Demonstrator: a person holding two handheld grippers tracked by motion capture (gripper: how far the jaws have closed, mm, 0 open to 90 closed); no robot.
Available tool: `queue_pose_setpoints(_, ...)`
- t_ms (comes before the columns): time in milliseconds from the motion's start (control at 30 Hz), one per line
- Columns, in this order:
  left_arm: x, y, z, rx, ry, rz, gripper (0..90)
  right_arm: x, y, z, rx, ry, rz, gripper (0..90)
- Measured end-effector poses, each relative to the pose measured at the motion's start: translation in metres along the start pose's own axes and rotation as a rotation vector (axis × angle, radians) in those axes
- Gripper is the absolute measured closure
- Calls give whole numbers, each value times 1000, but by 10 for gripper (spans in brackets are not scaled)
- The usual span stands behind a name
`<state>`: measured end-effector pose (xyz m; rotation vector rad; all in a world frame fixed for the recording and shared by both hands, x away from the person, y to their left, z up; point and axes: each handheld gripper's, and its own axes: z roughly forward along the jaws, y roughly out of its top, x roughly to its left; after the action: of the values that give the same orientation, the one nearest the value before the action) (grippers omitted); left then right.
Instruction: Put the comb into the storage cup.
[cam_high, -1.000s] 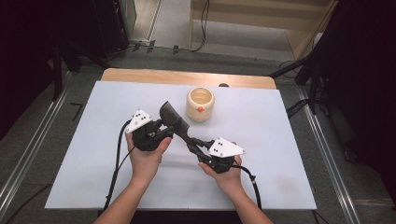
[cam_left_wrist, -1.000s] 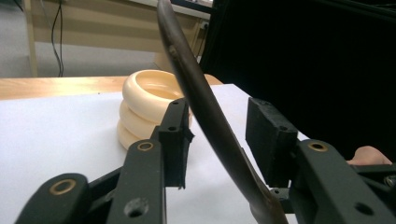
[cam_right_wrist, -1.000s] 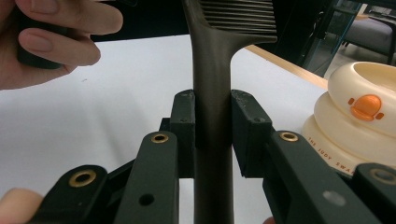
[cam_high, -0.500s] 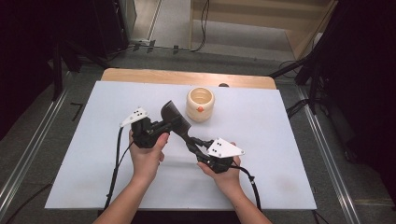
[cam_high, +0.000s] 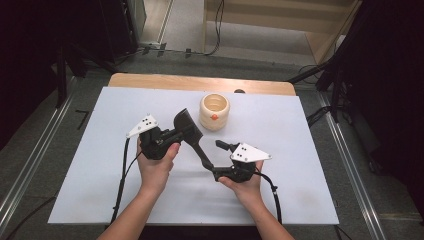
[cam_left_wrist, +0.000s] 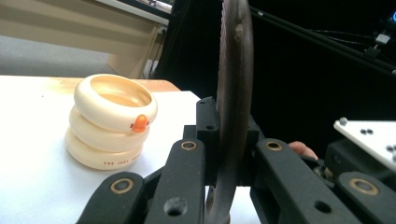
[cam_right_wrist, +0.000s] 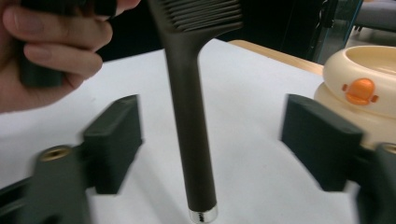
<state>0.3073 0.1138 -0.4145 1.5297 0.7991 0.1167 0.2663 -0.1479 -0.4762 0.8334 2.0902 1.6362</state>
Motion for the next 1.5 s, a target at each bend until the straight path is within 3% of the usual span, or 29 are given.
queue_pose_setpoints(100, -1, 2, -1, -3, -3, 14, 851, -7, 0, -5, -3, 24, 20, 0)
queue_pose_setpoints(300, -2, 8, -1, -6, -6, 37, 851, -20, -5, -18, -19, -18, 52, 0)
queue_pose_setpoints(567, 2, 11, 0, -13, 13, 41, 851, -30, -11, -35, 4, -117, 30, 0)
queue_pose_setpoints(967, 3, 21, 5, -5, 8, 67, 851, -51, -27, -70, -16, -170, 32, 0)
queue_pose_setpoints(1500, 5, 31, 11, -2, 13, 88, 851, -65, -46, -104, -10, -217, 61, 0)
